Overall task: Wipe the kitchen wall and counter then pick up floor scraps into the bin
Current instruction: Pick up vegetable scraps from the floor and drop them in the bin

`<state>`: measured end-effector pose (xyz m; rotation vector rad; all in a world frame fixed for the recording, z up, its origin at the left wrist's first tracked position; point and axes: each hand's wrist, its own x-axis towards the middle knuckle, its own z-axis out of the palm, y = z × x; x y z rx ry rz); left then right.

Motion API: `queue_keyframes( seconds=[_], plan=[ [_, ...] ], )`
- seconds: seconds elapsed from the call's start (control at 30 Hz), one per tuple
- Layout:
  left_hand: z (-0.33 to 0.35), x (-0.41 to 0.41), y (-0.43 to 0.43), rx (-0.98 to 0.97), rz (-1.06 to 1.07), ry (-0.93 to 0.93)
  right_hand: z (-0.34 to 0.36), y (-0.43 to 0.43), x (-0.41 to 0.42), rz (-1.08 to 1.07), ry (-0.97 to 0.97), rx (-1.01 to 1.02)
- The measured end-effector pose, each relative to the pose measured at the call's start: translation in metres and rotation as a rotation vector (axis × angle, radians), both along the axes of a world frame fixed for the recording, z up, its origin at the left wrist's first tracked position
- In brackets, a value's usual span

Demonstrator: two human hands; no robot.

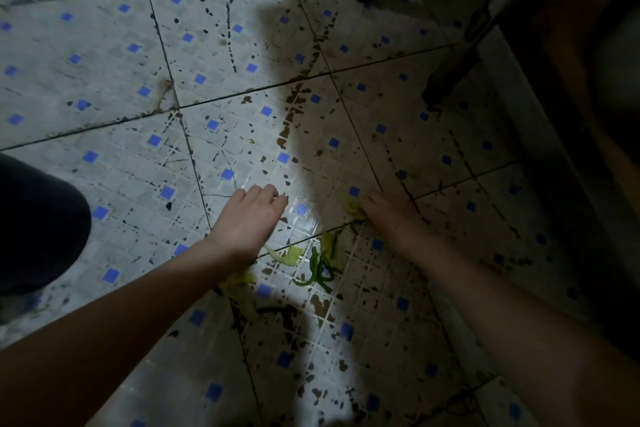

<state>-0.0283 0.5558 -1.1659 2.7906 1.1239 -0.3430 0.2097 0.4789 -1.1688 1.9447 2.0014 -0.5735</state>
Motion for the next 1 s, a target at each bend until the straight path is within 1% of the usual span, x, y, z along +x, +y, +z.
queue_keyframes(
  seconds=[0.17, 0.4, 0.57, 0.63, 0.73, 0.8, 0.9, 1.0],
  plan=[
    [0.001, -0.017, -0.01, 0.021, 0.001, 0.03, 0.0, -0.01, -0.009, -0.073, 0.065, 0.059],
    [0.009, -0.046, -0.023, -0.023, 0.045, 0.077, 0.014, -0.016, -0.023, -0.086, 0.086, 0.168],
    [0.011, -0.063, -0.031, -0.032, 0.052, 0.079, 0.029, -0.017, -0.038, -0.114, 0.155, 0.139],
    [0.007, -0.07, -0.037, -0.095, 0.072, 0.07, 0.031, -0.018, -0.04, -0.099, 0.157, 0.136],
    [0.002, -0.076, -0.046, -0.24, 0.071, 0.138, 0.036, -0.02, -0.041, -0.12, 0.171, 0.124],
    [-0.001, -0.076, -0.05, -0.263, 0.044, 0.147, 0.041, -0.021, -0.042, -0.122, 0.181, 0.107],
    [-0.003, -0.074, -0.056, -0.259, 0.005, 0.09, 0.047, -0.021, -0.047, -0.11, 0.161, 0.097],
    [-0.004, -0.075, -0.061, -0.302, 0.009, 0.059, 0.053, -0.019, -0.053, -0.091, 0.154, 0.091]
  ],
)
